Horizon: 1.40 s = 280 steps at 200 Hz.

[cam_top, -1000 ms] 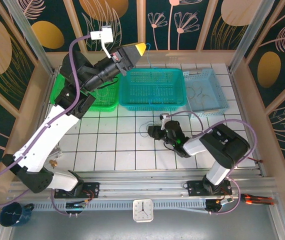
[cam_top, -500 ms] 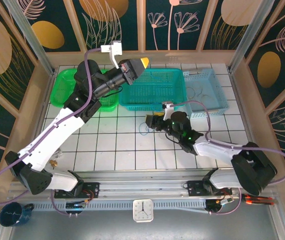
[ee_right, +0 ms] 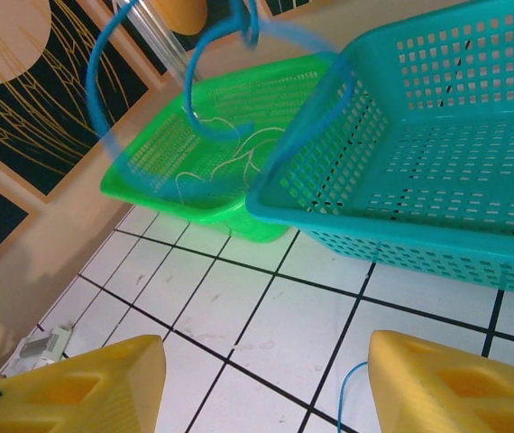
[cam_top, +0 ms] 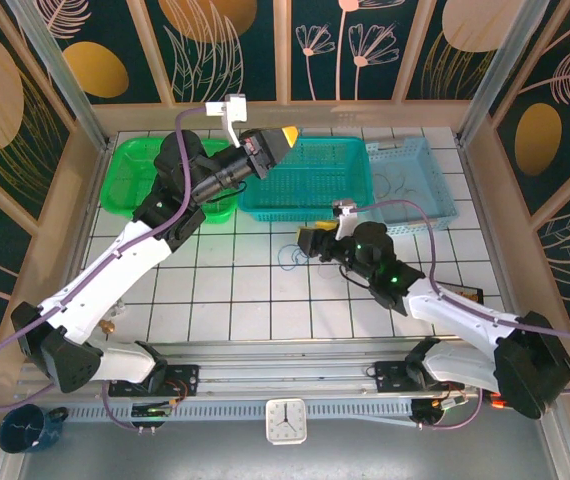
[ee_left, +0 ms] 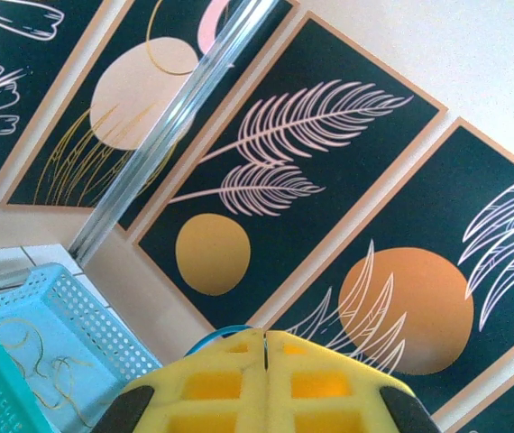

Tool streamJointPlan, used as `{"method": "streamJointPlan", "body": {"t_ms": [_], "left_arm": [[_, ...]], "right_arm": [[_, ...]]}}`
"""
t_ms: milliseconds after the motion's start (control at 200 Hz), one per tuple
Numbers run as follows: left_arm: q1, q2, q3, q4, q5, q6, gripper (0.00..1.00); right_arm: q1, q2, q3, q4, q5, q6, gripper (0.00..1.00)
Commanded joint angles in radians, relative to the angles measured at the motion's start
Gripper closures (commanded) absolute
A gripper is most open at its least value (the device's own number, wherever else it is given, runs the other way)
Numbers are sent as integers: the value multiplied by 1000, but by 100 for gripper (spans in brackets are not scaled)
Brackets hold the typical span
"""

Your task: Untangle the cables

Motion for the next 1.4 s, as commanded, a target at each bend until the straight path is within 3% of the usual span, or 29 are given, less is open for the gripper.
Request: {"method": "streamJointPlan", "body": {"t_ms": [0,545,1141,1291,1396], "left_arm": [[6,-33,-16,53,-10,-6,100],[6,-32,-46,73,8,-16,100],[6,-18,-31,90,24,-35,100],[6,-15,-29,114,29,-57,100],[6,-7,-12,127,34,-73,100]], "right_arm": [[-6,-27,30,-27,4,-24,39],[-65,-216,144,-161,85,-88,30],[-117,-14,299,-32,-8,-109,30],[-129,35,284,38,1,-100,37],[-140,64,242,109,7,-79,53]]}}
